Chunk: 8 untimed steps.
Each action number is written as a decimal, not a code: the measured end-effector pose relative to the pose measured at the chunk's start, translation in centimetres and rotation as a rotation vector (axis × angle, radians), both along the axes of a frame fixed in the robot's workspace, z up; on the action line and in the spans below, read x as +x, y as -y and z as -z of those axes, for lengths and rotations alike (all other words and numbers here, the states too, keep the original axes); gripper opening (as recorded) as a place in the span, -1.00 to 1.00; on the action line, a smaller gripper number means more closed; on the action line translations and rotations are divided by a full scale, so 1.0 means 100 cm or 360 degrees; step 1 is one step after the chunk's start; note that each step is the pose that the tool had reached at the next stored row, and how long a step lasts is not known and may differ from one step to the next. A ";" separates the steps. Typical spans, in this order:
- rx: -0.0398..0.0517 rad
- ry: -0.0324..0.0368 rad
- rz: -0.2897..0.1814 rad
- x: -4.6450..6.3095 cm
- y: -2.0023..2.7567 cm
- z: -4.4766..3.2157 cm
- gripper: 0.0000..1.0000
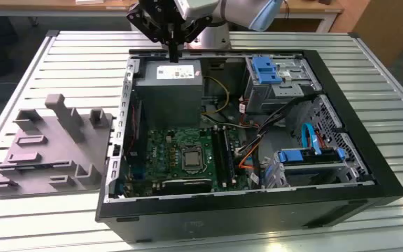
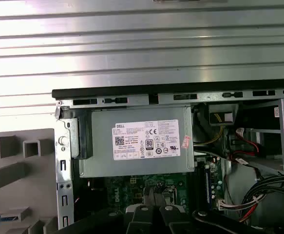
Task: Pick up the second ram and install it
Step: 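Reach for the second ram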
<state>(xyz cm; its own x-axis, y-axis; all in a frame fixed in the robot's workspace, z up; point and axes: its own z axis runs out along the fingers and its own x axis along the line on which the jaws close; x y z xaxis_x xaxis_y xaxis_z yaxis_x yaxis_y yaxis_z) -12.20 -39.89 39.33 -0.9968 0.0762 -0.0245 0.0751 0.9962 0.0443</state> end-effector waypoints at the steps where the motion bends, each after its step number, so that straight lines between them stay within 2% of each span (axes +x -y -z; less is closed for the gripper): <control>1: 0.0000 0.0000 0.0000 0.000 0.0000 0.0000 -0.79; 8: 0.0000 0.0000 0.0000 0.000 0.0000 0.0000 -0.79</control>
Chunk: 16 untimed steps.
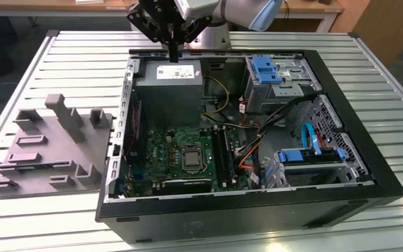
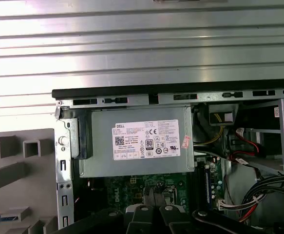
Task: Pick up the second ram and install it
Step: 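Reach for the second ram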
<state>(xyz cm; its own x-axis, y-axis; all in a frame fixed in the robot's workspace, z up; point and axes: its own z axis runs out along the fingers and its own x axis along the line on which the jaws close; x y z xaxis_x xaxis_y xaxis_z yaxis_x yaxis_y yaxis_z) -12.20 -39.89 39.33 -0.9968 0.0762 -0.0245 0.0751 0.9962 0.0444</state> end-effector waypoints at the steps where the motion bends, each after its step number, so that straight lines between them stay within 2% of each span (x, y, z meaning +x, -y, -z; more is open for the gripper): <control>1: 0.0000 0.0000 0.0000 0.000 0.0000 0.0000 -0.79; 6: 0.0000 0.0000 0.0000 -0.002 0.0000 0.0000 -0.79; 16: 0.0000 0.0000 0.0000 -0.022 0.0000 0.0003 -0.79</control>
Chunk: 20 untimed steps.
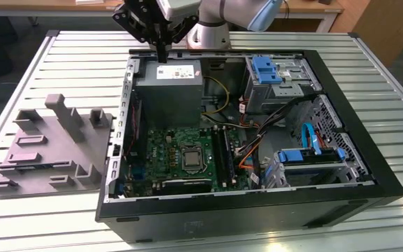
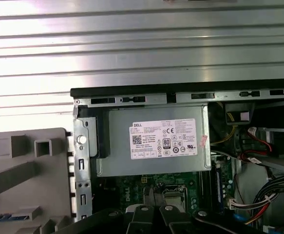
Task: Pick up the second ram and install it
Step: 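Reach for the second ram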
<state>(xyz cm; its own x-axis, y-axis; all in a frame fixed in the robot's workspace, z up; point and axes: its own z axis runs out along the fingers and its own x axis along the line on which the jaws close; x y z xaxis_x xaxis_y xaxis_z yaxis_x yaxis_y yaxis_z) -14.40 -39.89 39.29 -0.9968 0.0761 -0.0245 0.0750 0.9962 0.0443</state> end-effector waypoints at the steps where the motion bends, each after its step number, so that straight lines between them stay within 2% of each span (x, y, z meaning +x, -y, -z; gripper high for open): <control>1: 0.0000 0.0000 0.0000 -0.002 0.0000 0.0000 -0.79; 20: 0.0000 0.0004 0.0000 -0.051 0.0000 0.0004 -0.79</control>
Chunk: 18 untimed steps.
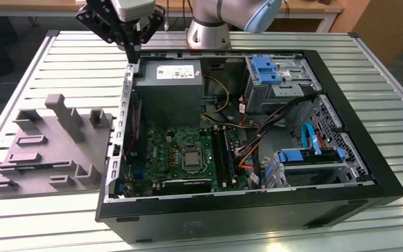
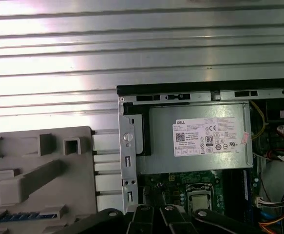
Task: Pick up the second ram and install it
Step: 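Reach for the second ram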
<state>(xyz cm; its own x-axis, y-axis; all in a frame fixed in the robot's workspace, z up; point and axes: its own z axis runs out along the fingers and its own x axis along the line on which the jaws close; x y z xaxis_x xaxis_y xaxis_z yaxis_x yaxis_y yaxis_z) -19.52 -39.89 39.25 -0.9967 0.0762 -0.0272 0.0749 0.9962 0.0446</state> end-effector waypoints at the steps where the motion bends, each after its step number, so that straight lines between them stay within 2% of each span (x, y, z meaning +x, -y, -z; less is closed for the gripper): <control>1: 0.0000 0.0000 0.0000 -0.003 0.0000 0.0001 -0.79; 18: 0.0000 0.0001 0.0000 -0.042 0.0000 0.0007 -0.79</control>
